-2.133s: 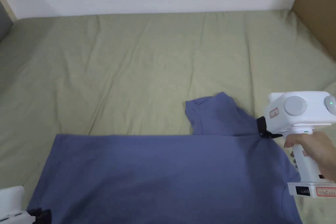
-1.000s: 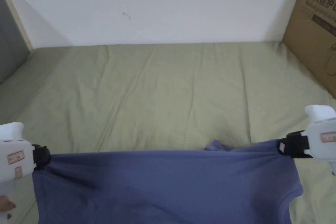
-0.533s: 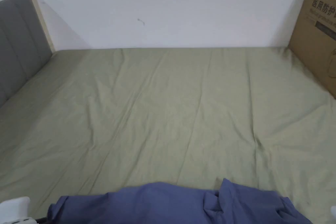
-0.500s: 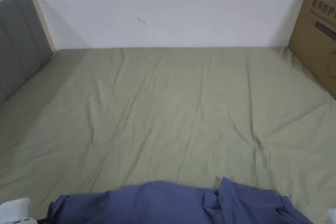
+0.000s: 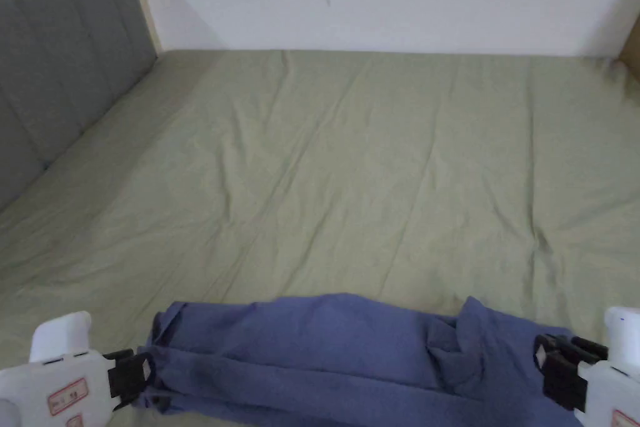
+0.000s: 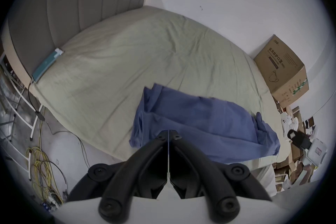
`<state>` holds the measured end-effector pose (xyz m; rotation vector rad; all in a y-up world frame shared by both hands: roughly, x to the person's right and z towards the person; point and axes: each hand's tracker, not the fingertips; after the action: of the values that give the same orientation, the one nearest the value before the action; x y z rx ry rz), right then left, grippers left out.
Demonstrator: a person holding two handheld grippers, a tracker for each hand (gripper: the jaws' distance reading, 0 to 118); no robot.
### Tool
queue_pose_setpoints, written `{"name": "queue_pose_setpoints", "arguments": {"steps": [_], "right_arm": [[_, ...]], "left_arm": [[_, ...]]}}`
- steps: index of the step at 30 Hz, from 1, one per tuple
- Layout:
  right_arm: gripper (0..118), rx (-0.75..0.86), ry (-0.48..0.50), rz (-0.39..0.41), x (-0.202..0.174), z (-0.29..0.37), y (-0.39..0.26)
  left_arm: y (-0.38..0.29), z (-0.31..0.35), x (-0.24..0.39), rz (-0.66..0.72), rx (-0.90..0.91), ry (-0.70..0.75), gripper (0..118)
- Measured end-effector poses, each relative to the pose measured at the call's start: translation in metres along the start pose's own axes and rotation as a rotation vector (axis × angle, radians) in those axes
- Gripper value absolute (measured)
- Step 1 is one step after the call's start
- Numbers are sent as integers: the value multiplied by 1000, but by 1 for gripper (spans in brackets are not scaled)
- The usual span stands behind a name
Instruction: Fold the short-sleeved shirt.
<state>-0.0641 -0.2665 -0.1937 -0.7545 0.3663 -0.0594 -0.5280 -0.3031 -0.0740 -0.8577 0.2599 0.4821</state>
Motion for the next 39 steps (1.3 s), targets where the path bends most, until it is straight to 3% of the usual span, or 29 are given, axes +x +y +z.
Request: {"name": "queue_pose_setpoints", "arguments": {"steps": [3, 4, 5, 6, 9, 10, 12, 18, 21, 24, 25, 26, 27, 28, 34, 35, 39], "right_arm": [[4, -19, 56, 14, -23, -12, 3], [4, -27, 87, 30, -28, -14, 3], [4, -28, 92, 42, -33, -16, 4], [4, -27, 88, 50, -38, -17, 4], [4, -43, 103, 69, -41, -23, 2], [4, -54, 121, 67, -40, -24, 1], [4, -83, 142, 67, -40, -28, -1], [4, -135, 121, 74, -43, -37, -6], [4, -152, 111, 75, -44, -39, -7], [4, -168, 107, 72, -43, -42, -7], [4, -171, 110, 73, -40, -44, -8], [4, -173, 112, 73, -40, -44, -8], [4, -173, 111, 75, -40, -45, -8], [4, -174, 111, 75, -39, -46, -7], [4, -128, 88, 54, -34, -35, -4], [4, -117, 71, 54, -32, -34, -3], [4, -77, 35, 22, -17, -26, -2]], "left_arm": [[-9, -2, -3, -5, -3, 22, 1], [-10, -1, -6, 8, 12, 28, 8], [-9, 1, -12, 39, 31, 17, 29], [-8, 3, -20, 85, 39, -13, 60], [-5, -4, -48, 208, -3, -101, 91], [-6, -7, -55, 232, -9, -124, 118], [-9, -16, -69, 326, 8, -168, 113], [-17, -72, -94, 569, -71, -344, 115], [-22, -98, -92, 636, -104, -463, 115], [-19, -104, -94, 643, -93, -487, 112], [-18, -103, -97, 654, -98, -490, 87], [-16, -100, -99, 674, -94, -473, 27], [-13, -98, -98, 687, -82, -463, 8], [-13, -102, -96, 711, -77, -446, 8], [32, -68, -39, 457, -63, -341, 8], [43, -66, -37, 383, -43, -339, 8], [72, -29, 70, 30, 28, -375, 8]]}}
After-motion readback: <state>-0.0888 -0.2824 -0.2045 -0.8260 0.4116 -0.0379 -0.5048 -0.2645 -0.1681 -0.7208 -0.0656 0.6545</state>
